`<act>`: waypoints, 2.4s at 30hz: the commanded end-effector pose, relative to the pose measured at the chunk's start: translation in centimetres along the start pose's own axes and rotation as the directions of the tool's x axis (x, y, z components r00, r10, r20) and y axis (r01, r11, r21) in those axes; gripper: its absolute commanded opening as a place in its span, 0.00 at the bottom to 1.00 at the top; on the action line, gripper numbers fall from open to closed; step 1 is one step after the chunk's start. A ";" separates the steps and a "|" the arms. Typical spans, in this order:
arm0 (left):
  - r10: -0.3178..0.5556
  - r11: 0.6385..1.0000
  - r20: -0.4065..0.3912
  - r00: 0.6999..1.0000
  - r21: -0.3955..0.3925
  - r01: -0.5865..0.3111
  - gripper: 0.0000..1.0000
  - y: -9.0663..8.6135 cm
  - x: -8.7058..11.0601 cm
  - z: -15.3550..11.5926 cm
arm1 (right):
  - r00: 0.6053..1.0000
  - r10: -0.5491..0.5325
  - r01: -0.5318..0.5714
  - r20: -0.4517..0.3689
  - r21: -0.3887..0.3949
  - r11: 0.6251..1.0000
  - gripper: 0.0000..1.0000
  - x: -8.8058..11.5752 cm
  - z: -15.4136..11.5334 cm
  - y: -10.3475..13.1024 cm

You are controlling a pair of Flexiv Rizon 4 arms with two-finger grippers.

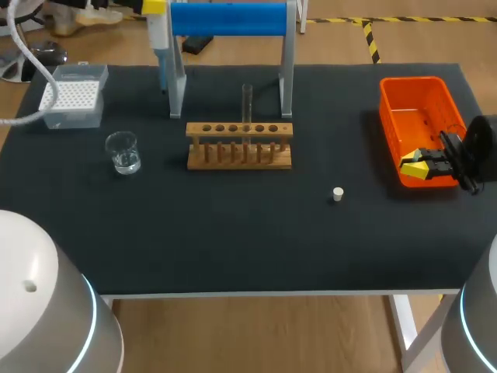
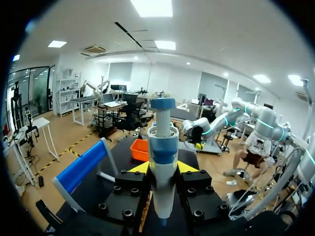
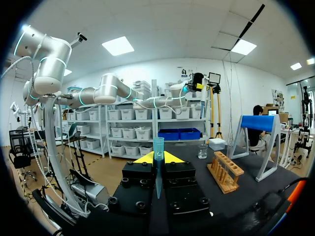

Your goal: Invert the test tube, pick up the pipette, mount the tip to pipette, aspirate from beaker and dispense into the tube, eject the tip, return the pipette, and cap with the stopper.

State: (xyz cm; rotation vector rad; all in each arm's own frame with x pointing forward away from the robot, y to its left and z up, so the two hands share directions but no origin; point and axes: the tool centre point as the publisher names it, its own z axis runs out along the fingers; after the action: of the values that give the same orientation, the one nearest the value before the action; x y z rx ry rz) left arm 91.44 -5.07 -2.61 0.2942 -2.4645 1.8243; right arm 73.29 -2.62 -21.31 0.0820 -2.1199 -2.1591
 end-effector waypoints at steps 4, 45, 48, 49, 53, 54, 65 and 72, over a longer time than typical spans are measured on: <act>-0.006 0.994 0.073 0.997 0.108 -0.001 0.00 0.6 5.0 3.5 | 1.000 -0.001 0.001 -0.001 0.000 1.000 0.00 0.1 -0.1 0.0; 0.085 0.988 -0.044 0.995 0.130 -0.079 0.00 -5.2 11.0 15.8 | 1.000 -0.001 0.001 -0.001 0.000 1.000 0.00 0.1 -0.1 0.0; 0.088 0.989 -0.044 0.995 0.123 -0.082 0.00 -5.3 11.0 15.9 | 1.000 -0.001 0.001 -0.001 0.000 1.000 0.00 0.1 -0.1 0.0; 0.092 0.990 -0.040 0.995 0.115 -0.087 0.00 -5.3 11.0 15.9 | 1.000 -0.001 0.001 -0.001 0.000 1.000 0.00 0.1 -0.1 0.0; 0.106 0.988 -0.040 0.994 0.120 -0.100 0.00 -5.4 10.9 15.8 | 1.000 -0.001 0.001 -0.001 0.000 1.000 0.00 0.1 -0.1 0.0; 0.106 0.988 -0.041 0.994 0.120 -0.101 0.00 -5.5 10.9 15.8 | 1.000 -0.001 0.001 -0.001 0.000 1.000 0.00 0.1 -0.1 0.0; 0.122 0.985 -0.054 0.991 0.128 -0.114 0.00 -6.1 10.9 16.4 | 1.000 -0.001 0.001 -0.001 0.000 1.000 0.00 0.1 -0.1 0.0; 0.128 0.985 -0.069 0.989 0.121 -0.119 0.00 -6.2 10.9 17.3 | 1.000 -0.001 0.001 -0.001 0.000 1.000 0.00 0.1 -0.1 0.0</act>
State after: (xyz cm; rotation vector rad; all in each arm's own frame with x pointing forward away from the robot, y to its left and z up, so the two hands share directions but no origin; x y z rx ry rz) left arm 82.63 -24.14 -0.04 0.0844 -2.3830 1.9930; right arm 73.30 -2.62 -21.31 0.0820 -2.1199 -2.1591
